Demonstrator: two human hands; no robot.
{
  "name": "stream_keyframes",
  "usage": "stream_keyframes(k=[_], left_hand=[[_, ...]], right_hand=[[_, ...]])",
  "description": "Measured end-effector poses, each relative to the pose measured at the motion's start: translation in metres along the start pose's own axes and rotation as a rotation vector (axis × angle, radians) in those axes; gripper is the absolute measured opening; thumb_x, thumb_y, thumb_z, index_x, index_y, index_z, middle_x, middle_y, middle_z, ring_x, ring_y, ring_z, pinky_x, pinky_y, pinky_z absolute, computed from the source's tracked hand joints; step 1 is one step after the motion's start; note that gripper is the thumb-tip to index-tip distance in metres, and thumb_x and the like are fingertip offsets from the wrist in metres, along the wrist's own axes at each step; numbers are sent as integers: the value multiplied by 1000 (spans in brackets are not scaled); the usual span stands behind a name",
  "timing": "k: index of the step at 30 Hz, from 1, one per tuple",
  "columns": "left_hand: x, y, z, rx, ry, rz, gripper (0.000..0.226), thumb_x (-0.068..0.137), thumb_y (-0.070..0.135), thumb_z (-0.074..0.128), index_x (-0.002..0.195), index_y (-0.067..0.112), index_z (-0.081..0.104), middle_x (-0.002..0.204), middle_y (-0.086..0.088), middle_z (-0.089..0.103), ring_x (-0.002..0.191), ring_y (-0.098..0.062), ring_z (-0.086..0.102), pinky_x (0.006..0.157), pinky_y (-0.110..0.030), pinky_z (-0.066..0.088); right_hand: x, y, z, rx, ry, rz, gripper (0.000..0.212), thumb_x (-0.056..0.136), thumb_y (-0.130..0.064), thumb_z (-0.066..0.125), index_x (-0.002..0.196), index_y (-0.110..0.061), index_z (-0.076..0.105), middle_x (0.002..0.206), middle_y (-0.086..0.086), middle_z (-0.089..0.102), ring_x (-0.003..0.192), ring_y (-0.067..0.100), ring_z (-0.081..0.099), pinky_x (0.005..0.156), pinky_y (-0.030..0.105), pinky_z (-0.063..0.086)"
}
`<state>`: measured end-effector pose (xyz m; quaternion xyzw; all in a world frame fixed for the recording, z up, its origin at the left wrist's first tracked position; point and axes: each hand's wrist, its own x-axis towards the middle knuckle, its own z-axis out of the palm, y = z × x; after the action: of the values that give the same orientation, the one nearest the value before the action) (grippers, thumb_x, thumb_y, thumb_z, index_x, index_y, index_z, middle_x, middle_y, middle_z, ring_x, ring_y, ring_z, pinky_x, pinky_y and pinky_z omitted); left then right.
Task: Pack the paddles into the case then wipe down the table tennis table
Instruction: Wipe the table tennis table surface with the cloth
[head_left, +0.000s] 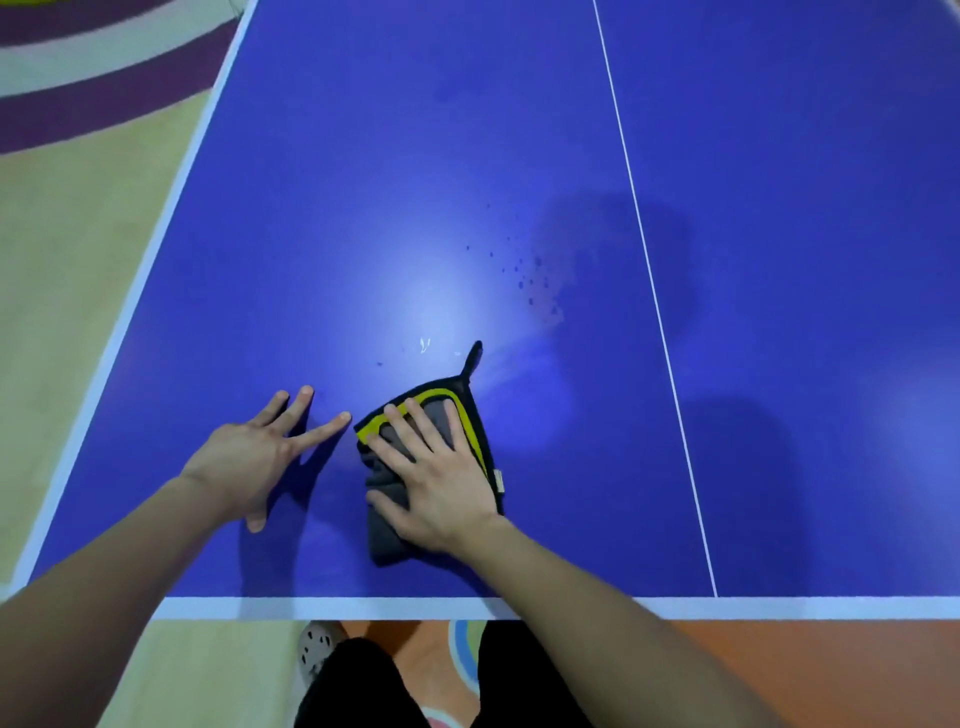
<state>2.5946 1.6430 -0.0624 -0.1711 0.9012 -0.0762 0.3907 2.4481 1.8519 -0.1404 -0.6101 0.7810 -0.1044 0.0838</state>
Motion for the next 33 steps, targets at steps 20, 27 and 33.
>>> stream_keyframes(k=[20, 27, 33], left_hand=[[2, -3, 3, 37, 60, 23, 172, 60, 40, 100, 142, 54, -51, 174, -4, -32, 166, -27, -5, 67, -30, 56], [2, -5, 2, 52, 104, 60, 173, 57, 43, 101, 144, 54, -49, 176, -7, -27, 167, -31, 0, 67, -31, 48], [-1, -29, -1, 30, 224, 177, 156, 60, 58, 95, 162, 52, -24, 179, -1, -13, 166, -25, 11, 80, -33, 52]], right_hand=[[22, -5, -1, 6, 19, 9, 73, 105, -69, 43, 169, -34, 38, 182, 2, 20, 170, 27, 7, 134, 63, 3], [-14, 216, -52, -72, 178, 680, 74, 102, -80, 35, 163, -39, 43, 179, -3, 28, 167, 23, 18, 133, 62, 5], [6, 149, -36, -81, 193, 874, 76, 105, -76, 29, 168, -34, 37, 182, 0, 17, 169, 24, 5, 132, 67, -1]])
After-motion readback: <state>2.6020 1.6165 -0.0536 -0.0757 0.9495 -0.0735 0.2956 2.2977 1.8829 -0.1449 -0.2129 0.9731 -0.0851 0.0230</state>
